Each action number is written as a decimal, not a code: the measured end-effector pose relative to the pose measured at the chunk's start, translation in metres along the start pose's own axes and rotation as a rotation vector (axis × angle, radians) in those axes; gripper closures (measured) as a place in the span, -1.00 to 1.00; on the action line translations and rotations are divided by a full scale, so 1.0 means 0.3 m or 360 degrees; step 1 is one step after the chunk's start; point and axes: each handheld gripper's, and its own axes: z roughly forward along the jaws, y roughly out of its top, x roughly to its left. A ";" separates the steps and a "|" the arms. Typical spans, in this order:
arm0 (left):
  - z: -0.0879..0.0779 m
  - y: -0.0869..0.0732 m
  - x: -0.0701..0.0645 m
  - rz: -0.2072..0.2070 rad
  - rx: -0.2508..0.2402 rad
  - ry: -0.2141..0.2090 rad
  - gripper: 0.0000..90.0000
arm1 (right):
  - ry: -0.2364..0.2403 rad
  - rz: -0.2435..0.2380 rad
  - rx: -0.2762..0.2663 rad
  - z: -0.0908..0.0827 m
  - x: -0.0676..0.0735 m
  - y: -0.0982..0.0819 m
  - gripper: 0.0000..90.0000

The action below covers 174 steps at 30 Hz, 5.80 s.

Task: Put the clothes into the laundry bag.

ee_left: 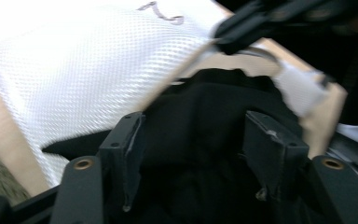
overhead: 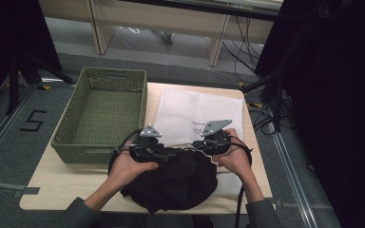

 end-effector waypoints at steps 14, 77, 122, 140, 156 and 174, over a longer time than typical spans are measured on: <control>0.218 -0.130 -0.079 0.0282 0.0331 0.0005 0.36 | -0.0004 -0.0024 -0.0009 -0.013 0.013 0.015 0.96; 0.151 -0.036 -0.055 0.0145 0.0118 0.0139 -0.26 | -0.0007 -0.0021 -0.0019 -0.049 0.018 0.024 0.97; 0.160 -0.010 -0.014 0.0051 0.0101 0.0130 -0.22 | 0.0002 -0.0019 -0.0020 -0.052 0.015 0.024 0.97; 0.191 -0.149 -0.101 0.0093 0.0328 0.0044 -0.42 | 0.0013 -0.0033 0.0000 -0.043 0.021 0.028 0.97; 0.305 -0.052 -0.064 0.0088 0.0119 0.0204 0.76 | 0.0015 -0.0039 -0.0017 -0.054 0.028 0.038 0.97; 0.211 -0.058 -0.058 0.0087 0.0132 0.0175 -0.28 | 0.0020 -0.0009 0.0001 -0.046 0.012 0.018 0.97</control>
